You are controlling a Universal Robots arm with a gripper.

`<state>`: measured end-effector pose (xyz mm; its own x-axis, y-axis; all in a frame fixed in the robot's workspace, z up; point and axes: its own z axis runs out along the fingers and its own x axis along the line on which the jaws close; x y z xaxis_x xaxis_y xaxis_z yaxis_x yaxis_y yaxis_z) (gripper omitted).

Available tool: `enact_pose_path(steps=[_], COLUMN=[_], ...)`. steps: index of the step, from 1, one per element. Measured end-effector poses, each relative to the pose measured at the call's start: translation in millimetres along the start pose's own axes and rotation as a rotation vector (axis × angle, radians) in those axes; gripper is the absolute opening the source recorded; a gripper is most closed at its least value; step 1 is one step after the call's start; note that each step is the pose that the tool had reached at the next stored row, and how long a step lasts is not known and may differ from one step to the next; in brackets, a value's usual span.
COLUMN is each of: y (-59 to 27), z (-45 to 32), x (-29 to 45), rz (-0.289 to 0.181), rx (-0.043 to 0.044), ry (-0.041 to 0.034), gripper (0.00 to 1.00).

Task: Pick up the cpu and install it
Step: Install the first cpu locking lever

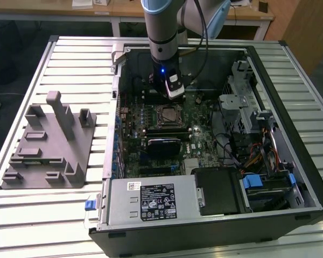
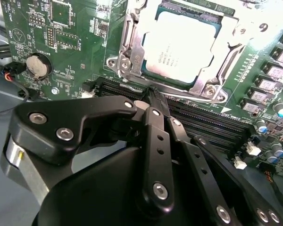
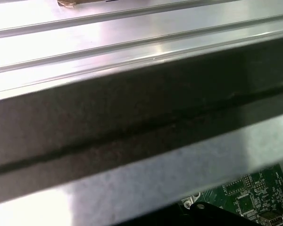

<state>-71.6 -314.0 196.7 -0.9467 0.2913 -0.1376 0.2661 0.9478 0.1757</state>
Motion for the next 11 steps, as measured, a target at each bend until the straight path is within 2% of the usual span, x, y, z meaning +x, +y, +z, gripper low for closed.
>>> enact_pose_path(steps=[11], y=[-0.9], z=[3.2], x=[0.3], rz=[-0.003], rx=[0.0155], ry=[-0.0045], gripper=[0.11])
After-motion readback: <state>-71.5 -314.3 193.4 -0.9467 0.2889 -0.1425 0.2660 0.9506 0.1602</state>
